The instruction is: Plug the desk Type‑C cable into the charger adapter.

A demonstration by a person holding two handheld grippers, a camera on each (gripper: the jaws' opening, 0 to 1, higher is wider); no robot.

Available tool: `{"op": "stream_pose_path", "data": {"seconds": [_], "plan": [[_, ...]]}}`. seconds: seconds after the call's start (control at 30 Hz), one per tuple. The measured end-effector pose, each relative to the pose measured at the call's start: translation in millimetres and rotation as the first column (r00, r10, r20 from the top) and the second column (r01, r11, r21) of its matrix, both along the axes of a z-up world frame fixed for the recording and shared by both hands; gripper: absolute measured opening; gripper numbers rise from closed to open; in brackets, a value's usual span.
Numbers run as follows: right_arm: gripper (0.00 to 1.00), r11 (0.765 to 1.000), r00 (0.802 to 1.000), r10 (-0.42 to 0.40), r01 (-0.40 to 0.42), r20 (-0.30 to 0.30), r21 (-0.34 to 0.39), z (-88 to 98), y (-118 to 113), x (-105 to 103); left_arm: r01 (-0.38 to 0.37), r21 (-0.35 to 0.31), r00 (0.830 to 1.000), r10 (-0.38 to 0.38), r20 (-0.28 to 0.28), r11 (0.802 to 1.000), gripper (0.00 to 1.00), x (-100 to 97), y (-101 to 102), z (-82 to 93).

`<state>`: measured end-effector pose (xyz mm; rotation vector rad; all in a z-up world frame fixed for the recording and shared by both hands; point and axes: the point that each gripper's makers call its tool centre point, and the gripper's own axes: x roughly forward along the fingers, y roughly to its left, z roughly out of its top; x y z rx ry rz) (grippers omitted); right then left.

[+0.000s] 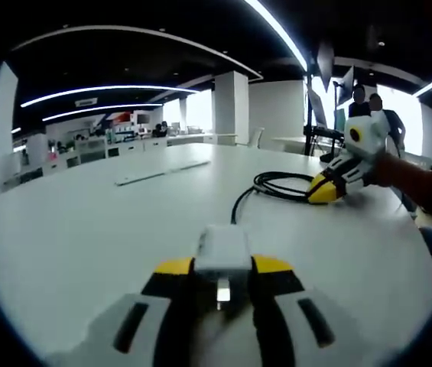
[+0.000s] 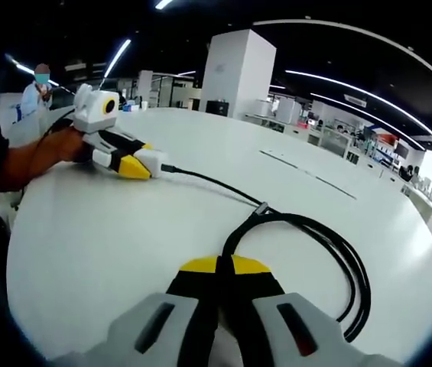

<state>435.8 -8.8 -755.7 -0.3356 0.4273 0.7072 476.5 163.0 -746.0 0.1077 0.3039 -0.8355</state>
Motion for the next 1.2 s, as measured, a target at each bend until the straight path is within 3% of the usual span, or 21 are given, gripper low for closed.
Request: {"op": "stream_pose_path", "data": {"seconds": [1.2], "plan": [[0.02, 1.000, 1.000, -0.012, 0.012, 0.013, 0.009, -1.3, -0.4, -0.1, 0.010, 0.002, 1.000, -0.010, -0.010, 1.000, 0.27, -2.1, -1.6, -3.7]]}}
